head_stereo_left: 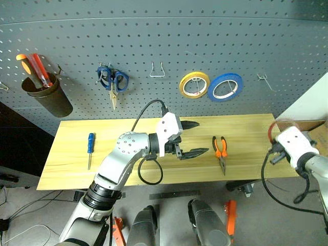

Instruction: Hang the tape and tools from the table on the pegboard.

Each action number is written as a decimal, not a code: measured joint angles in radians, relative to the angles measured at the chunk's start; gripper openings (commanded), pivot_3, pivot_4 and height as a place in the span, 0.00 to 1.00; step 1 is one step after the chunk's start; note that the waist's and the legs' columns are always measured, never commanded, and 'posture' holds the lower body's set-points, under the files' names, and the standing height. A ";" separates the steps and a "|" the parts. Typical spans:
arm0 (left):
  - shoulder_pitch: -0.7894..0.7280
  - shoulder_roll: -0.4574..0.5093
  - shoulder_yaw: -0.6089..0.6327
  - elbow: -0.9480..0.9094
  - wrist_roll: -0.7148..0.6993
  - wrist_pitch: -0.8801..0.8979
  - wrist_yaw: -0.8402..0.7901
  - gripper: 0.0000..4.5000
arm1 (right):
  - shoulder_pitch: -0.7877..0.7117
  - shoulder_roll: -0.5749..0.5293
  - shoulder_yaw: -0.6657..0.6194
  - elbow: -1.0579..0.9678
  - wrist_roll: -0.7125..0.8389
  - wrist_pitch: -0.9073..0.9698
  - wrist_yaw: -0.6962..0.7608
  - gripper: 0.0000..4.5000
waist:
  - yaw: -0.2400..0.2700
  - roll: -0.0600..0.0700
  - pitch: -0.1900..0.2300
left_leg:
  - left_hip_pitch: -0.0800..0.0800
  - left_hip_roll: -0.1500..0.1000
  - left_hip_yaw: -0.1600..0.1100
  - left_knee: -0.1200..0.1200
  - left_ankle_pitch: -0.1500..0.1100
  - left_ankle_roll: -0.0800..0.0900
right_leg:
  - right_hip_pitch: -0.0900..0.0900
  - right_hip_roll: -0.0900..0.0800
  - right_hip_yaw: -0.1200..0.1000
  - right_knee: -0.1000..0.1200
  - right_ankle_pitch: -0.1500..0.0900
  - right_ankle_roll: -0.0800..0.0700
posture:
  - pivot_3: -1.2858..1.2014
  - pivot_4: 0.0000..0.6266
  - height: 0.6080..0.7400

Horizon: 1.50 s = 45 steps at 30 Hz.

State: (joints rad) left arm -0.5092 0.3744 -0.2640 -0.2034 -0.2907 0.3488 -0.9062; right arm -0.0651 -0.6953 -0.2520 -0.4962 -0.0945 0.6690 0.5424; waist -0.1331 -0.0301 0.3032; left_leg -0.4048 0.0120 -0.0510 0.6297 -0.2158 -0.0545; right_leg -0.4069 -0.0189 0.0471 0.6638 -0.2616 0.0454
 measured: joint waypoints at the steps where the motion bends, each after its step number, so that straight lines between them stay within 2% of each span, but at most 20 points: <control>1: -0.010 -0.001 0.002 0.015 0.000 -0.010 0.001 0.95 | -0.032 0.023 0.001 -0.044 0.001 0.036 -0.020 0.01 | -0.002 0.000 0.001 | 0.000 0.000 0.000 0.000 0.000 0.000 | 0.000 0.000 0.000 0.000 0.000 0.000 | 0.41 0.51 1.00; 5: -0.040 -0.001 0.026 0.058 0.006 -0.043 0.001 0.95 | -0.180 0.064 0.002 -0.054 0.014 0.106 -0.074 0.01 | -0.005 -0.002 0.002 | -0.004 -0.002 0.000 0.000 0.000 0.001 | -0.002 -0.002 0.000 -0.003 0.000 0.000 | 0.42 0.50 1.00; 14: -0.088 -0.034 0.038 0.097 0.020 -0.110 0.026 0.95 | -0.399 0.097 0.000 0.276 0.114 0.092 -0.089 0.01 | 0.001 -0.002 0.002 | -0.014 -0.002 -0.002 0.000 -0.001 0.002 | -0.010 -0.003 -0.002 -0.001 0.003 -0.005 | 0.43 0.47 1.00; 22: -0.096 -0.082 0.067 0.095 -0.001 -0.073 0.071 0.95 | -0.525 0.120 0.000 0.563 0.164 -0.041 -0.110 0.01 | -0.002 -0.002 0.002 | -0.014 -0.002 -0.001 0.000 -0.001 0.002 | -0.012 -0.003 -0.002 0.001 0.004 -0.005 | 0.43 0.46 1.00; 28: -0.097 -0.060 0.087 0.122 0.007 -0.078 0.090 0.95 | -0.475 0.180 0.016 0.501 0.196 0.001 -0.152 0.43 | -0.002 -0.002 0.002 | -0.015 -0.001 -0.001 0.001 -0.001 0.002 | -0.013 -0.003 -0.002 0.002 0.004 -0.006 | 0.43 0.46 1.00; 33: -0.097 0.053 0.119 0.217 0.073 -0.168 0.074 0.95 | -0.326 0.234 0.061 0.276 0.198 0.146 -0.199 0.82 | 0.000 -0.002 0.002 | -0.014 0.000 -0.002 0.001 -0.001 0.002 | -0.014 -0.002 -0.003 0.004 0.004 -0.006 | 0.44 0.46 1.00; 34: -0.097 0.080 0.124 0.244 0.090 -0.193 0.064 0.95 | -0.285 0.260 0.081 0.215 0.202 0.190 -0.213 0.92 | 0.000 -0.002 0.002 | -0.014 0.000 -0.002 0.001 -0.001 0.002 | -0.014 -0.002 -0.002 0.006 0.004 -0.005 | 0.44 0.46 1.00; 35: -0.095 0.095 0.125 0.259 0.099 -0.209 0.060 0.95 | -0.259 0.279 0.093 0.182 0.206 0.220 -0.224 0.97 | 0.000 -0.002 0.002 | -0.014 0.000 -0.001 0.001 -0.001 0.002 | -0.015 -0.003 -0.002 0.007 0.004 -0.005 | 0.43 0.46 1.00; 39: -0.055 0.159 0.130 0.297 0.119 -0.265 0.015 0.95 | -0.163 0.421 0.193 0.044 0.194 0.332 -0.327 0.99 | -0.004 -0.002 0.002 | -0.014 0.001 -0.001 0.002 -0.001 0.002 | -0.016 -0.003 -0.001 0.010 0.003 -0.005 | 0.44 0.47 1.00; 43: -0.005 0.196 0.131 0.293 0.120 -0.292 -0.031 0.95 | -0.163 0.596 0.227 0.058 0.174 0.406 -0.454 0.99 | -0.005 -0.002 0.002 | -0.013 0.002 -0.002 0.004 0.000 0.001 | -0.016 -0.004 -0.001 0.013 0.003 -0.004 | 0.44 0.47 1.00; 45: 0.001 0.196 0.130 0.291 0.122 -0.294 -0.043 0.95 | -0.171 0.637 0.247 0.125 0.161 0.392 -0.490 0.99 | -0.004 -0.002 0.002 | -0.013 0.002 -0.002 0.005 0.000 0.001 | -0.016 -0.004 -0.001 0.013 0.001 -0.001 | 0.44 0.47 1.00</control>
State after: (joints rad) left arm -0.5081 0.5700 -0.1344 0.0879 -0.1684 0.0546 -0.9494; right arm -0.2361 -0.0587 -0.0052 -0.3717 0.0664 1.0607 0.0521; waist -0.1370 -0.0319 0.3049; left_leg -0.4182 0.0136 -0.0527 0.6346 -0.2159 -0.0533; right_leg -0.4230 -0.0224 0.0461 0.6768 -0.2606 0.0440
